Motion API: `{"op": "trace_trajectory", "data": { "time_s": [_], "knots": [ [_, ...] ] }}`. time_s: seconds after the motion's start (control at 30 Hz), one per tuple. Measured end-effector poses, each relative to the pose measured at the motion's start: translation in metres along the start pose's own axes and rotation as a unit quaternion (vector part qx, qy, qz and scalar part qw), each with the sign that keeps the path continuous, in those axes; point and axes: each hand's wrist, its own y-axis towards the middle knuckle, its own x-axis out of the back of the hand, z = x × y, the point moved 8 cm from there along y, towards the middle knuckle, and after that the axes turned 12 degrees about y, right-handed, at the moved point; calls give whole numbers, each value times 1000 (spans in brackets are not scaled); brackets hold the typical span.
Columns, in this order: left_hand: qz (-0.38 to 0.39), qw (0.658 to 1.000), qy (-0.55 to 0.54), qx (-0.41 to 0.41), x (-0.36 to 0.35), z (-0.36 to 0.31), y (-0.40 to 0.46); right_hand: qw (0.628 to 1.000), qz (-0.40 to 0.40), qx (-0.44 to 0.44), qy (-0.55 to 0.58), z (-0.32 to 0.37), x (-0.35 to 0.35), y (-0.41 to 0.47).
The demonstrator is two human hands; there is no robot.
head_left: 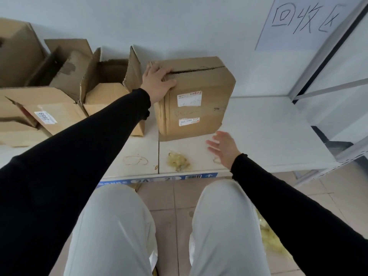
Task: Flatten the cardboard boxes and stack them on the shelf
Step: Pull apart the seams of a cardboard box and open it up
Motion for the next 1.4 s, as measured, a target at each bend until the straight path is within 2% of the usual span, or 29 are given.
{"op": "trace_trajectory", "data": {
  "time_s": [0.07, 0.17, 0.3, 0.4, 0.47, 0.53, 0.63, 0.77, 0.83, 0.93, 1.07, 1.17, 1.27, 1.33, 1.37, 1.4],
  "knots": [
    [-2, 1000, -29, 1, 8, 2, 3, 990, -41, 130, -42, 65, -6, -3],
    [5, 999, -53, 10, 23, 4, 12, 953, -38, 273, -129, 153, -38, -12],
    [40, 993, -104, 42, 33, 4, 25, 932, 4, 262, -250, 193, -84, 4],
    [91, 989, -92, 65, 27, 9, 32, 930, 25, 241, -277, 196, -103, 12],
    [114, 983, -115, 88, 27, 14, 39, 937, 20, 249, -244, 197, -108, 14],
    [132, 974, -145, 116, 30, 21, 43, 953, 5, 264, -151, 196, -105, 11],
    [193, 969, -132, 78, 32, 16, 47, 962, -11, 272, -17, 190, -96, 10],
    [286, 946, -145, 48, 32, 8, 44, 969, -2, 216, 117, 182, -88, 4],
    [311, 947, -69, 29, 30, 4, 43, 965, 19, 213, 149, 181, -85, -3],
    [192, 977, 93, 17, 33, 3, 49, 962, 58, 208, 168, 177, -84, -18],
    [35, 999, 15, -19, 45, -11, 48, 953, 103, 225, 178, 180, -77, -35],
    [-62, 997, 12, -37, 73, -27, 42, 954, 121, 263, 72, 190, -75, -41],
    [-100, 992, 44, -60, 87, -45, 29, 932, 100, 320, -135, 192, -69, -38],
    [-80, 990, 75, -84, 76, -53, 17, 880, 97, 356, -299, 184, -69, -34],
    [-71, 989, 92, -94, 67, -53, 12, 838, 95, 359, -401, 177, -73, -31],
    [-54, 989, 103, -94, 55, -50, 7, 776, 87, 358, -512, 168, -76, -26]
  ]
}}
